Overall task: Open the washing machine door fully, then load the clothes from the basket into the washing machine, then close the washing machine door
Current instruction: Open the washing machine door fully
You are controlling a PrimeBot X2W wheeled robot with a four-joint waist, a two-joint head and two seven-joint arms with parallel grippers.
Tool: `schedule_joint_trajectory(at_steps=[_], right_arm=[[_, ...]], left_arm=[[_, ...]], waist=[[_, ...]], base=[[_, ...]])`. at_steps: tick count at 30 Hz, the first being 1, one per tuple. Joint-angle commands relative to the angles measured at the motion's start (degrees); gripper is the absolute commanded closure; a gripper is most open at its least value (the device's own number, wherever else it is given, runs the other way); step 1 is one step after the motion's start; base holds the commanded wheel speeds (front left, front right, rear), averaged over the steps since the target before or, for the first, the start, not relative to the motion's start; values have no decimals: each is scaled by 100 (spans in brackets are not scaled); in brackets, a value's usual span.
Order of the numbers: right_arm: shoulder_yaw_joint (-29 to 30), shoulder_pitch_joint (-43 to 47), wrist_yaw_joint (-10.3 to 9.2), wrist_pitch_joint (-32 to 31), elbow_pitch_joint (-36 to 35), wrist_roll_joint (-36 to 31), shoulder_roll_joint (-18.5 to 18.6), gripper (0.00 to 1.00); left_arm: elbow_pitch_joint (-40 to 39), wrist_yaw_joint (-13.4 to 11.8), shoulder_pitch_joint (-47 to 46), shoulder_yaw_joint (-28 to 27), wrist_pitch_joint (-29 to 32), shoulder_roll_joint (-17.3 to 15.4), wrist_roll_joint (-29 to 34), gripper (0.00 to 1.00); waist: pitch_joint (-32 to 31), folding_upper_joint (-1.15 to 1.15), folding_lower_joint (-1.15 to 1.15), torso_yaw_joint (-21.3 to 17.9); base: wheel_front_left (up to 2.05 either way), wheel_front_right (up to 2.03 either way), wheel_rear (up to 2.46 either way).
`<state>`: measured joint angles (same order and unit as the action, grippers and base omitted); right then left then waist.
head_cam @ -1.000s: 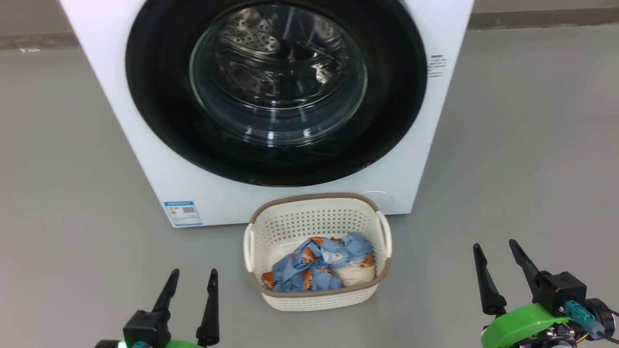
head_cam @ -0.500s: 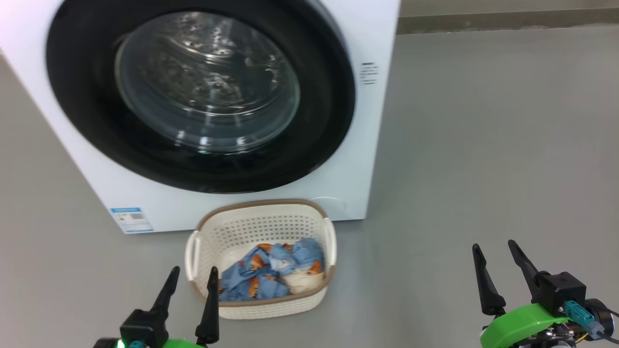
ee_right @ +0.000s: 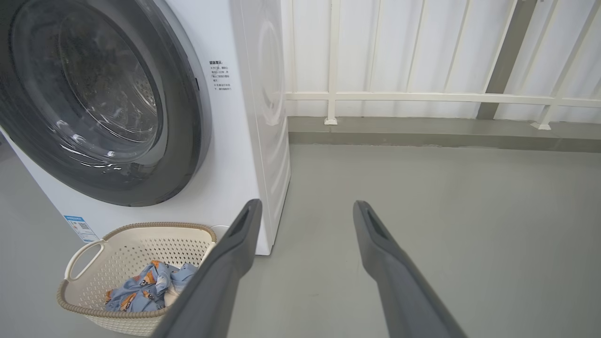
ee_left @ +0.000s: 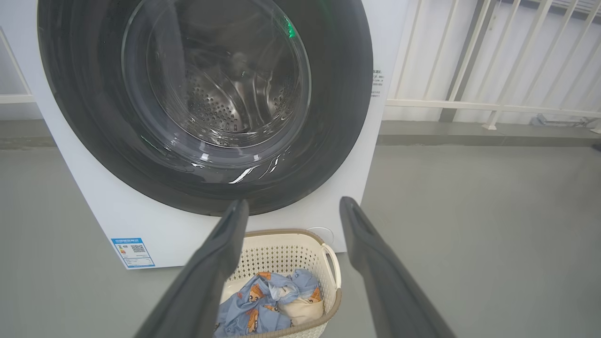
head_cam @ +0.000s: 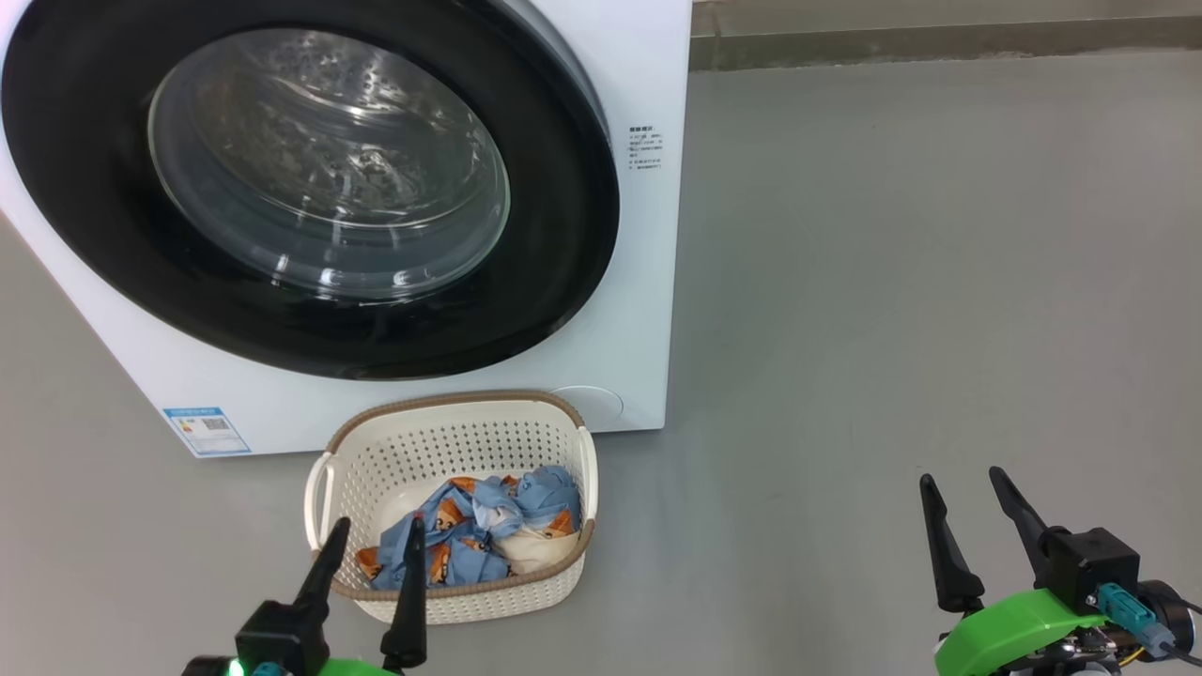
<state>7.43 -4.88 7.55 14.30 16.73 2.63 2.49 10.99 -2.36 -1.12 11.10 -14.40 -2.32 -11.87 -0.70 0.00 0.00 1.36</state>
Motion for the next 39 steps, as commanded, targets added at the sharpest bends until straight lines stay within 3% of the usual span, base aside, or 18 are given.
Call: schedule_joint_trajectory(at_steps=[1,39], right_arm=[[-175,-277,-6,70,-114,28,39,0],[-263,-247,-6,70,-80,93,39,0]], left_arm=[[-135,-49,-178,-186,-60,-55,53,0],[86,-316,-169,-243,-60,-55,13,0]], waist=[[0,0,0,-3],[-20,0,0,-15]], base=[[0,0,0],[0,0,0]])
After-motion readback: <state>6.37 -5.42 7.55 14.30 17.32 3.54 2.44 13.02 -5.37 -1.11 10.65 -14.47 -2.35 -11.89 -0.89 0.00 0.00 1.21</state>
